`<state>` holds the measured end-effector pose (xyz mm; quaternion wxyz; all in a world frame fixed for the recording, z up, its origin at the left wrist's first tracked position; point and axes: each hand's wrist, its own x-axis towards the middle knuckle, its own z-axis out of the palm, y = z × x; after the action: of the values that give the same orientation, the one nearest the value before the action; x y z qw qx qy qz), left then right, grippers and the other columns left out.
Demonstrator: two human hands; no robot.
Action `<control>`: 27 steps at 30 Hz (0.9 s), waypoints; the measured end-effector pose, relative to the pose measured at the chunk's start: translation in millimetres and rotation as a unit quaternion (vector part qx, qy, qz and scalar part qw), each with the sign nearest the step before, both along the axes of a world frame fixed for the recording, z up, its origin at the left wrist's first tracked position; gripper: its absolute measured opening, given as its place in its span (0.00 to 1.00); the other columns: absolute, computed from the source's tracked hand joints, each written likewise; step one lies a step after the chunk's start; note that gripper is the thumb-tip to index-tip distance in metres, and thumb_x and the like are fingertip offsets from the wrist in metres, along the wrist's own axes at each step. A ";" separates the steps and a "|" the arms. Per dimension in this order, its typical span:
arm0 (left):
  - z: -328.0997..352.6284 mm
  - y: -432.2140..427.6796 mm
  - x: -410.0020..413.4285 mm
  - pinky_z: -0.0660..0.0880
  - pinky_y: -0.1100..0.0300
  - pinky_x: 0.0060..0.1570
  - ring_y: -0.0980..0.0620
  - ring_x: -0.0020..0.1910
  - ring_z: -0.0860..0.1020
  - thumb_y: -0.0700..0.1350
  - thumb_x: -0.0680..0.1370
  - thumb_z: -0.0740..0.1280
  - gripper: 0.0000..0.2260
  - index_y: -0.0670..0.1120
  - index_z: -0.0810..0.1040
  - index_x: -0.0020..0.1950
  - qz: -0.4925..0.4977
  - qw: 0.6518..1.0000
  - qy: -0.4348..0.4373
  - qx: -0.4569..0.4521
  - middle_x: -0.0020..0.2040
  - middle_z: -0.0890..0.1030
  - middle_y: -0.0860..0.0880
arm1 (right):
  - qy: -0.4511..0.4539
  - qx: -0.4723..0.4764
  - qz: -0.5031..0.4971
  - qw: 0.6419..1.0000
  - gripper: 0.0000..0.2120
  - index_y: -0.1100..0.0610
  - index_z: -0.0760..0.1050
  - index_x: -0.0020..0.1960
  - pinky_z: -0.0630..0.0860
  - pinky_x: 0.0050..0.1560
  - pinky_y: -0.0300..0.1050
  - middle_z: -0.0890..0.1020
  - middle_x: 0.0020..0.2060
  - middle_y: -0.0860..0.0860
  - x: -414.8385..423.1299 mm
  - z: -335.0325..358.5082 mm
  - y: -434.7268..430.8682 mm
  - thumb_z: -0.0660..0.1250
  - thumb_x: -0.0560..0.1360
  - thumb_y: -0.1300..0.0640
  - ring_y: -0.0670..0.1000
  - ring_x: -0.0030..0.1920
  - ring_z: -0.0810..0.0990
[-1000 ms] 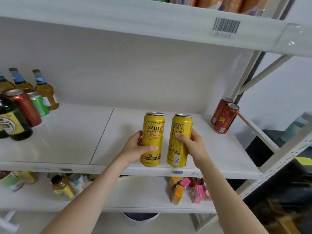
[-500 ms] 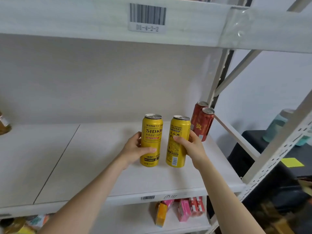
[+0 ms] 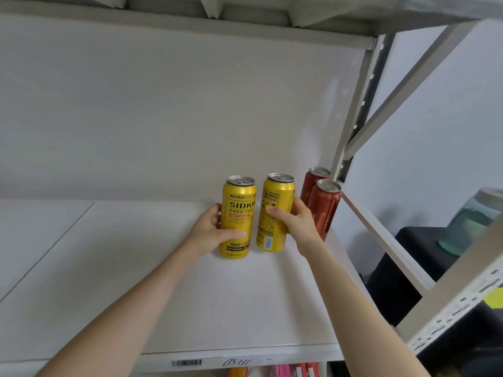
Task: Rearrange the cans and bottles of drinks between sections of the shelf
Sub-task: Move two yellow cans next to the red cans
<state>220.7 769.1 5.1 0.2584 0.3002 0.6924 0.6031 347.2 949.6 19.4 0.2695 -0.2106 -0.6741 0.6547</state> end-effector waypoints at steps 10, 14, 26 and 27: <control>-21.8 31.2 -27.8 0.79 0.51 0.58 0.51 0.55 0.83 0.38 0.64 0.81 0.28 0.52 0.75 0.59 0.020 0.999 0.018 0.024 0.56 0.84 0.50 | 0.029 0.011 -0.006 0.999 0.22 0.53 0.76 0.60 0.81 0.51 0.48 0.85 0.52 0.51 -38.2 -22.9 41.9 0.78 0.68 0.58 0.51 0.52 0.84; -27.3 38.3 -35.4 0.79 0.51 0.58 0.52 0.55 0.83 0.48 0.55 0.82 0.33 0.54 0.75 0.59 0.022 0.999 0.018 0.026 0.56 0.84 0.51 | 0.037 0.009 -0.011 0.999 0.23 0.52 0.75 0.61 0.79 0.48 0.43 0.84 0.52 0.49 -50.0 -28.3 50.2 0.78 0.69 0.58 0.48 0.51 0.84; -40.1 50.0 -43.0 0.79 0.49 0.58 0.51 0.55 0.83 0.50 0.53 0.81 0.36 0.52 0.75 0.60 0.017 0.999 0.020 0.044 0.55 0.84 0.51 | 0.053 0.001 -0.004 0.999 0.26 0.53 0.73 0.64 0.79 0.60 0.53 0.84 0.55 0.49 -69.2 -43.7 64.4 0.78 0.69 0.58 0.50 0.55 0.83; -40.7 50.4 -42.9 0.79 0.50 0.57 0.52 0.54 0.83 0.50 0.53 0.81 0.36 0.53 0.75 0.60 0.016 0.999 0.019 0.047 0.55 0.85 0.51 | 0.055 0.001 -0.004 0.998 0.26 0.53 0.73 0.64 0.79 0.60 0.54 0.84 0.55 0.49 -69.1 -45.4 64.4 0.78 0.69 0.58 0.50 0.55 0.83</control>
<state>177.8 819.5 -35.6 0.2213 0.3128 0.6730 0.6326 278.1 1014.0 -26.0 0.3087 -0.1770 -0.6581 0.6635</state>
